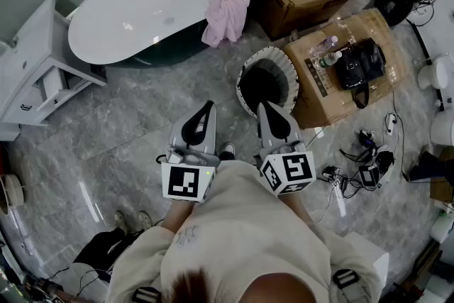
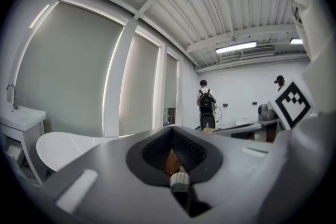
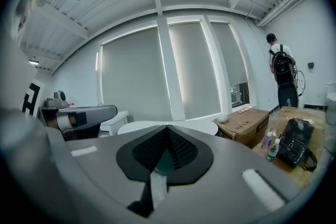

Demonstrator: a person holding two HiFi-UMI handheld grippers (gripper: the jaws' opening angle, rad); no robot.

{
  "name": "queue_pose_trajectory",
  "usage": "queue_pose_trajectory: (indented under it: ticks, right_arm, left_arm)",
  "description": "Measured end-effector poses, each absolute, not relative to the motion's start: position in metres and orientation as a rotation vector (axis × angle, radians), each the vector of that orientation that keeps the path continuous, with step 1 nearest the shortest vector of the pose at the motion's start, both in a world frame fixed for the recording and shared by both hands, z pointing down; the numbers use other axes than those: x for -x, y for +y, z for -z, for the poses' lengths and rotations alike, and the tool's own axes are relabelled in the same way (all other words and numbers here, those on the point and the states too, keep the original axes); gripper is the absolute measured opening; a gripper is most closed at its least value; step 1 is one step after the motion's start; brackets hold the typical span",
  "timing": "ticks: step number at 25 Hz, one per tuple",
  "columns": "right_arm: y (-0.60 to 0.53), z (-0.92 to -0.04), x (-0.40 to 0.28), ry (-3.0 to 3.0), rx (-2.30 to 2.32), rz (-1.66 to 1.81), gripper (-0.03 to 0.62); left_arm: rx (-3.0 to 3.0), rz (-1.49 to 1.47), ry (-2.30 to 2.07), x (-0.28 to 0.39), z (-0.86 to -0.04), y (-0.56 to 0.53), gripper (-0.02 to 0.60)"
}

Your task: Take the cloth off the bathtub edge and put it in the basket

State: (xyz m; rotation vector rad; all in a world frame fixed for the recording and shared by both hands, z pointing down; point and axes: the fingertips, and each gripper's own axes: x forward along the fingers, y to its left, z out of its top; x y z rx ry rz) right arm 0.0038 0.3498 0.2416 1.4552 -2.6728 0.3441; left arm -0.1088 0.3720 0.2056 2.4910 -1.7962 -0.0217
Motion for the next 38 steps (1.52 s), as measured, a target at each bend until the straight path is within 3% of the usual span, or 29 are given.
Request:
queue_pose_trajectory:
  ticks: [27, 38]
  right_arm:
    - [0.361, -0.240, 0.015, -2.712, -1.406, -0.317, 0.002]
    - [0.300, -0.241, 0.053, -2.656, -1.442, -0.339, 0.002]
  left_arm:
    - [-2.494, 0.028, -1.756, 0.125, -0.208, 0.381, 0.049]
    - [-2.567, -0.024, -1.704, 0.176, -0.216, 0.316, 0.049]
